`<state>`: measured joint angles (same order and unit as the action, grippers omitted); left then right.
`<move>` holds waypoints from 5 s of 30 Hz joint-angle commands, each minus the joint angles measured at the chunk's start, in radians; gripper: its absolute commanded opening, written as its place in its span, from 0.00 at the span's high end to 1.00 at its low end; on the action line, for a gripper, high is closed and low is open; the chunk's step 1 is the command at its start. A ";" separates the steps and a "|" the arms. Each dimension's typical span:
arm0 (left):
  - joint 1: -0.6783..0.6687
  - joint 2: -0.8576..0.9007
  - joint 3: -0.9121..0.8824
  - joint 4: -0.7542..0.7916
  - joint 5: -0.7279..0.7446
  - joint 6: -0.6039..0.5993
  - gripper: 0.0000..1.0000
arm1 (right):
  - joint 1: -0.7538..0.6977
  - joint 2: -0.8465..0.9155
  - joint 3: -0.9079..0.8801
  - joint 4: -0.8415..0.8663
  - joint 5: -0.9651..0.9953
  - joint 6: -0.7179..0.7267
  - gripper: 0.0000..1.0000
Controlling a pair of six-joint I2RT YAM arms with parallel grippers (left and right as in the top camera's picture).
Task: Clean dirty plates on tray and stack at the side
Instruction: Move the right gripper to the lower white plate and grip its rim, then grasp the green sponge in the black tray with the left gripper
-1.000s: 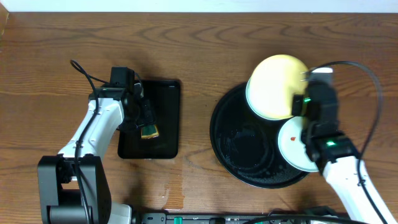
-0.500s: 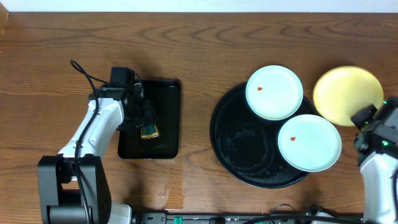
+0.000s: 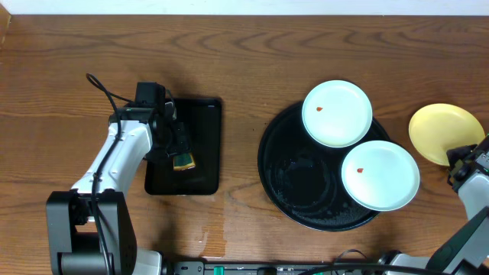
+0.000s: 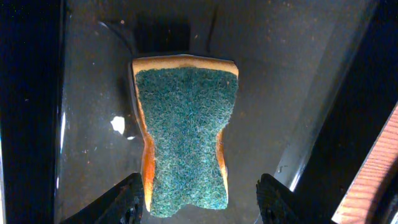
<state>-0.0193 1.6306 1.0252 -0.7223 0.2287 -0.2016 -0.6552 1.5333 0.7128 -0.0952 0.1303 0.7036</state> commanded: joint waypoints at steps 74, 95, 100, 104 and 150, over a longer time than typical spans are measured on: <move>0.007 -0.007 -0.007 -0.010 -0.013 0.014 0.40 | 0.343 -0.045 0.011 -0.597 -0.344 -0.520 0.99; 0.007 -0.007 -0.007 -0.007 -0.012 0.013 0.40 | 0.659 -0.045 0.011 -0.531 -0.417 -0.437 0.99; 0.006 -0.007 -0.007 -0.018 -0.002 0.013 0.40 | 0.713 -0.045 0.011 -0.517 -0.356 -0.362 0.99; 0.006 -0.007 -0.007 -0.022 -0.002 0.013 0.40 | 0.739 -0.045 0.011 -0.517 -0.336 -0.360 0.99; 0.007 -0.005 -0.154 0.243 -0.013 -0.039 0.33 | 0.745 -0.045 0.011 -0.518 -0.338 -0.360 0.99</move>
<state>-0.0193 1.6363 0.8459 -0.4812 0.2291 -0.2390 0.0830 1.4792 0.7300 -0.6106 -0.2260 0.3298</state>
